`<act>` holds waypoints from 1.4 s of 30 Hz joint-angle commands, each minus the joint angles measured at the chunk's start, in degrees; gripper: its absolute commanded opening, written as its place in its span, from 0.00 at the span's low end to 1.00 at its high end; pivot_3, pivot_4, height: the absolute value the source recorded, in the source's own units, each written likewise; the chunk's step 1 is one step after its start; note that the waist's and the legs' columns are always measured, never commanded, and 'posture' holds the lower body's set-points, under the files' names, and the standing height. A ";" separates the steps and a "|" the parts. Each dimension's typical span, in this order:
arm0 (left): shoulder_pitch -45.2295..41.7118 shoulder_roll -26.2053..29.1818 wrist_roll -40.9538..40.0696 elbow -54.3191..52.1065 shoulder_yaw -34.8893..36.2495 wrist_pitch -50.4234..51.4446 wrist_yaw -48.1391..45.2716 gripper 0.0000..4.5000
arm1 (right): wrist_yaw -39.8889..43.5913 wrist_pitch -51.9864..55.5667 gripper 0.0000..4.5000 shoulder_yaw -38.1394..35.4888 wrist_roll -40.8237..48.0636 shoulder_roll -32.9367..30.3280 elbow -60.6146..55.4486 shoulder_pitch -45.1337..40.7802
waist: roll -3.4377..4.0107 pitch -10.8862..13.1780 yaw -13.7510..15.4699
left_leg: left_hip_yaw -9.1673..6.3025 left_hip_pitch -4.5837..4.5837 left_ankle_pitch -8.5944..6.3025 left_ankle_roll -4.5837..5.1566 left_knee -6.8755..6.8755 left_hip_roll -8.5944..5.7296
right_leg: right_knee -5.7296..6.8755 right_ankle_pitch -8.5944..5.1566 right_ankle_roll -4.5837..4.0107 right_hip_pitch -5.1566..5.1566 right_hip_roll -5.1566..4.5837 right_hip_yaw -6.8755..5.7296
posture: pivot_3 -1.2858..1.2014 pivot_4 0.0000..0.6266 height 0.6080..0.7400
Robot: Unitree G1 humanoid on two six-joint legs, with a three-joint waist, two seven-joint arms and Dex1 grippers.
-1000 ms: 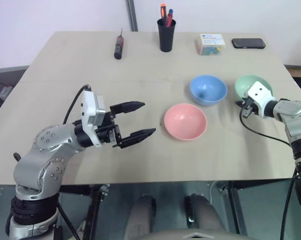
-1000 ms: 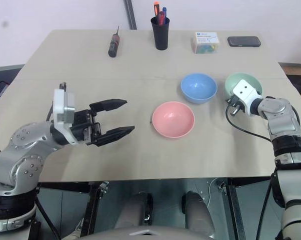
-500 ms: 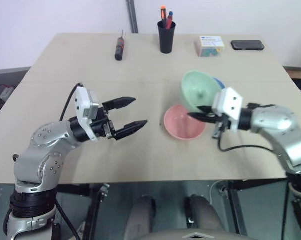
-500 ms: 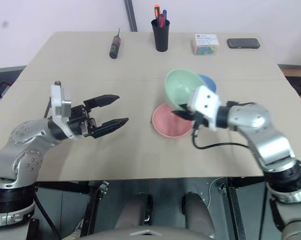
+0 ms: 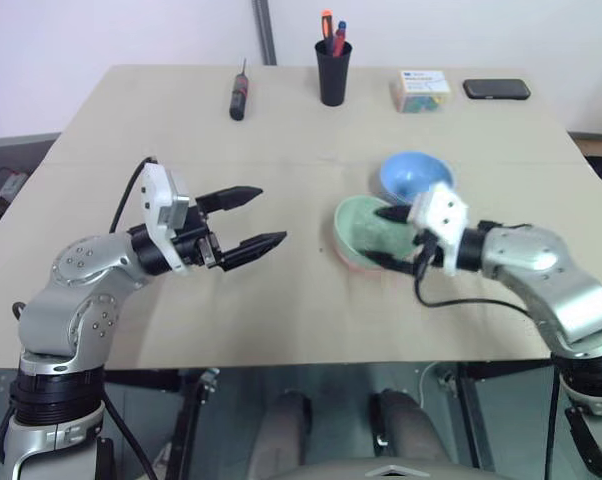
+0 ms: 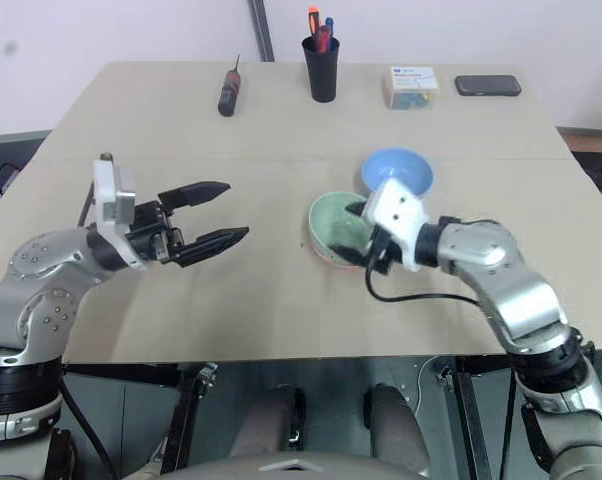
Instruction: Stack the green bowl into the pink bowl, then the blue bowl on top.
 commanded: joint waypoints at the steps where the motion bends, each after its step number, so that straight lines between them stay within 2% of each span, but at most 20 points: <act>1: -0.28 -0.14 -0.88 -2.15 0.42 -0.42 0.65 1.00 | 3.02 -7.78 0.74 -4.87 -3.43 -5.87 7.41 -1.22 | -0.03 -0.01 0.18 | 0.04 0.00 0.00 0.00 0.00 -0.02 | -0.01 0.00 0.00 0.01 -0.01 -0.01 | 0.52 0.24 1.00; 2: -0.39 -0.20 -0.89 -2.11 0.29 -0.48 0.67 1.00 | 3.60 -10.39 0.74 -4.29 -5.17 -7.19 9.91 -1.32 | -0.03 -0.02 0.19 | 0.15 0.01 0.00 0.00 0.00 -0.03 | -0.04 0.00 0.00 0.04 -0.01 -0.06 | 0.52 0.24 1.00; 5: -0.82 -0.41 -0.74 -1.96 -0.08 -0.60 0.90 1.00 | 4.00 -28.00 0.74 3.28 -17.60 -10.50 27.37 -4.13 | -0.04 -0.02 -0.05 | 0.25 0.05 0.00 0.00 -0.02 -0.02 | -0.04 -0.01 0.00 0.05 0.00 -0.03 | 0.52 0.24 1.00; 9: -0.64 -0.34 -0.90 -2.76 0.21 -0.48 1.57 1.00 | 3.60 -45.10 0.74 10.66 -26.78 -7.19 48.52 -11.70 | -0.07 0.00 -1.25 | 0.51 0.17 0.00 0.00 -0.08 0.02 | 0.01 0.00 0.00 -0.01 0.05 0.23 | 0.52 0.24 1.00; 13: 0.84 0.03 -1.70 -4.74 1.60 0.30 3.02 1.00 | 2.39 -55.45 0.74 14.05 -31.45 -1.96 65.20 -19.46 | -0.07 0.02 -2.17 | 0.70 0.12 0.01 -0.01 -0.20 0.07 | 0.02 0.00 0.00 -0.17 0.08 0.47 | 0.52 0.24 1.00; 18: 3.59 0.60 -2.63 -7.40 3.22 0.95 4.59 1.00 | 0.45 -62.85 0.74 15.13 -34.78 1.34 77.73 -25.90 | -0.07 0.03 -1.93 | 0.75 0.04 0.01 -0.02 -0.22 0.04 | -0.03 0.01 0.01 -0.25 0.00 0.51 | 0.52 0.24 1.00; 23: 4.73 0.87 -3.20 -8.51 4.11 1.37 5.55 1.00 | 3.24 -66.31 0.41 14.82 -35.06 1.85 82.26 -28.14 | -0.08 0.03 -1.41 | 0.72 0.06 0.00 -0.01 -0.21 0.04 | 0.00 0.01 0.00 -0.23 -0.01 0.46 | 0.52 0.24 1.00; 24: 4.90 0.93 -3.35 -8.66 4.18 1.39 5.64 1.00 | 3.81 -66.83 0.35 14.64 -34.93 1.77 82.36 -28.20 | -0.08 0.03 -1.48 | 0.72 0.06 0.00 -0.01 -0.21 0.04 | 0.01 0.01 0.00 -0.23 -0.01 0.46 | 0.52 0.24 1.00; 25: 4.99 0.95 -3.45 -8.73 4.19 1.38 5.72 1.00 | 4.65 -67.04 0.22 14.38 -34.57 1.69 82.14 -28.18 | -0.08 0.03 -1.53 | 0.73 0.08 0.00 -0.01 -0.21 0.03 | 0.01 0.01 0.00 -0.21 -0.01 0.47 | 0.52 0.24 1.00; 27: 4.98 0.91 -3.53 -8.73 4.00 1.33 5.89 1.00 | 6.31 -67.40 0.11 14.11 -34.09 1.37 81.47 -27.94 | -0.08 0.03 -1.61 | 0.73 0.09 0.00 -0.01 -0.21 0.03 | 0.02 0.01 0.00 -0.21 -0.01 0.48 | 0.52 0.24 1.00; 28: 4.82 0.83 -3.42 -8.51 3.75 1.24 5.91 1.00 | 7.07 -67.31 0.01 13.90 -33.77 1.06 80.46 -27.73 | -0.07 0.03 -1.63 | 0.72 0.09 0.00 -0.01 -0.21 0.04 | 0.03 0.01 0.00 -0.21 -0.01 0.48 | 0.52 0.24 1.00; 31: 4.24 0.63 -3.19 -7.76 3.06 1.03 5.96 1.00 | 9.59 -66.29 0.01 12.53 -31.91 -0.22 75.70 -26.58 | -0.05 0.05 -1.68 | 0.71 0.09 0.00 -0.01 -0.22 0.04 | 0.02 0.01 0.00 -0.23 -0.01 0.49 | 0.52 0.24 1.00; 34: 3.84 0.44 -2.80 -7.02 2.57 0.80 5.95 1.00 | 13.97 -59.32 0.01 8.90 -25.19 -1.71 64.48 -23.73 | -0.04 0.06 -1.61 | 0.65 0.08 0.00 -0.01 -0.22 0.05 | 0.02 0.01 0.00 -0.23 -0.01 0.49 | 0.52 0.24 1.00; 38: 4.08 0.29 -1.89 -5.91 2.04 0.10 5.66 1.00 | 21.53 -40.41 0.01 5.53 -11.64 -6.15 36.96 -15.69 | -0.02 0.07 -1.27 | 0.39 0.04 -0.01 0.00 -0.22 0.05 | 0.01 0.01 0.00 -0.23 -0.01 0.45 | 0.52 0.24 1.00; 40: 4.00 0.25 -1.49 -5.14 1.76 -0.37 5.33 1.00 | 21.82 -30.80 0.01 5.68 -6.64 -7.65 24.44 -11.80 | -0.02 0.07 -1.06 | 0.27 0.00 -0.01 0.00 -0.23 0.05 | -0.01 0.01 0.00 -0.22 -0.01 0.37 | 0.52 0.24 1.00; 42: 3.70 0.18 -1.22 -4.59 1.44 -0.61 5.20 1.00 | 20.36 -24.22 0.01 6.34 -4.74 -7.85 16.86 -9.45 | -0.02 0.07 -1.15 | 0.21 0.00 -0.01 0.00 -0.22 0.06 | 0.00 0.01 0.00 -0.21 -0.01 0.32 | 0.52 0.24 1.00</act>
